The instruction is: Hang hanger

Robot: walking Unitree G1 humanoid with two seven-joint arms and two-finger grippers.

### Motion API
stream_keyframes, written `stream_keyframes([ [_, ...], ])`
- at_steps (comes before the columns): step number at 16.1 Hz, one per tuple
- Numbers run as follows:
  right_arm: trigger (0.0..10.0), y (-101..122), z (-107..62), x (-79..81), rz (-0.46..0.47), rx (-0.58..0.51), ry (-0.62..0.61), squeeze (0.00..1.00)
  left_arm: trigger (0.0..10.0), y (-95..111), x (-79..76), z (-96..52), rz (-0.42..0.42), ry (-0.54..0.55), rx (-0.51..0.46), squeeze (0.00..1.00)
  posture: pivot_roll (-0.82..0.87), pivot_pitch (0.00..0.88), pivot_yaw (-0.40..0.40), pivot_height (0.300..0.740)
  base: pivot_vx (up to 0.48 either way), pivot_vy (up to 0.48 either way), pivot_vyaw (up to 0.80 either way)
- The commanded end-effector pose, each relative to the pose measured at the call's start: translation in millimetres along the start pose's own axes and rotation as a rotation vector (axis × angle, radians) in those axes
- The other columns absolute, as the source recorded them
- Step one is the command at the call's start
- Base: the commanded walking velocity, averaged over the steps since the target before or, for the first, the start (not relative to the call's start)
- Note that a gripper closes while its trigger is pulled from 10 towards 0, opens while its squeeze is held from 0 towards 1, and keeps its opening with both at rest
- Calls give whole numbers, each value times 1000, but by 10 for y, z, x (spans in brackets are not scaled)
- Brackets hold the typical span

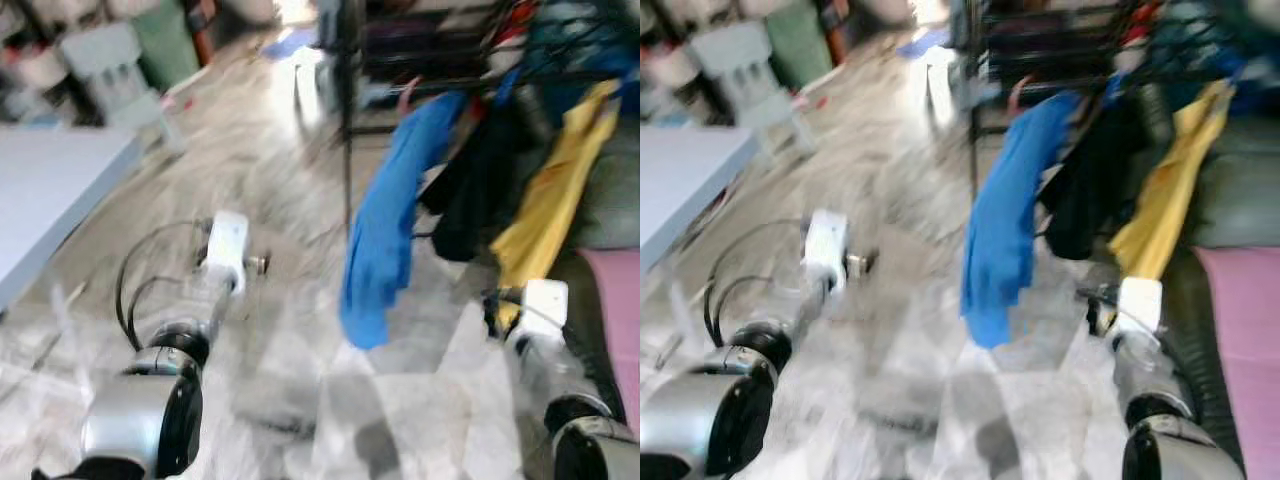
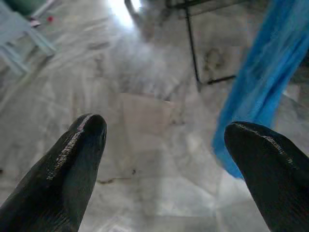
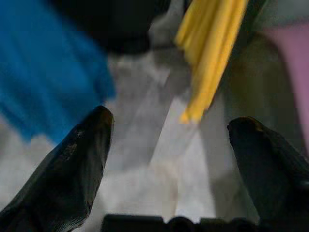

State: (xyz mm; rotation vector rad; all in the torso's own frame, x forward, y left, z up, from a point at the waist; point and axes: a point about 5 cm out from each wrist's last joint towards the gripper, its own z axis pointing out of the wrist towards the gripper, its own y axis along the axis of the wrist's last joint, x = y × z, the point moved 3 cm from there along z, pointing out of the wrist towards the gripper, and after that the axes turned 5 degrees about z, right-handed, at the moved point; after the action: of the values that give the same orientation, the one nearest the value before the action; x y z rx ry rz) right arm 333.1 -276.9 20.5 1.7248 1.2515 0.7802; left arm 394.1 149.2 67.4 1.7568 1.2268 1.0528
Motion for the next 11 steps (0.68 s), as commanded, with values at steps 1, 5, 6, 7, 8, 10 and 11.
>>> stream_keyframes([
  [1, 10000, -383, -72, 72, 3, 122, 17, 0, 10000, -606, -94, -113, -28, -20, 196, 0, -167, 95, 99, 740, 0, 0, 0],
  [5, 10000, -158, -21, 172, -37, 43, 70, 0, 10000, -322, -36, -41, 35, 25, 117, 0, -166, 106, 96, 740, 0, 0, 0],
  [6, 10000, -5, 4, 213, -42, -8, 97, 0, 10000, -182, -23, -18, 29, 31, 58, 0, -166, 110, 96, 740, 0, 0, 0],
  [7, 10000, 271, 38, 281, -46, -91, 135, 0, 10000, 76, 19, 8, 30, 46, -50, 0, -169, 109, 96, 740, 0, 0, 0],
  [8, 10000, 517, 46, 386, -78, -168, 193, 0, 10000, 289, 79, 11, 29, 58, -138, 0, -167, 109, 96, 740, 0, 0, 0],
  [10, 10000, 764, 18, 570, -94, -244, 312, 0, 10000, 483, 175, -12, 26, 85, -230, 0, -144, 96, 83, 740, 0, 0, 0],
  [11, 10000, 792, 6, 625, -130, -251, 344, 0, 10000, 508, 219, -32, 24, 91, -258, 0, -136, 90, 79, 740, 0, 0, 0],
])
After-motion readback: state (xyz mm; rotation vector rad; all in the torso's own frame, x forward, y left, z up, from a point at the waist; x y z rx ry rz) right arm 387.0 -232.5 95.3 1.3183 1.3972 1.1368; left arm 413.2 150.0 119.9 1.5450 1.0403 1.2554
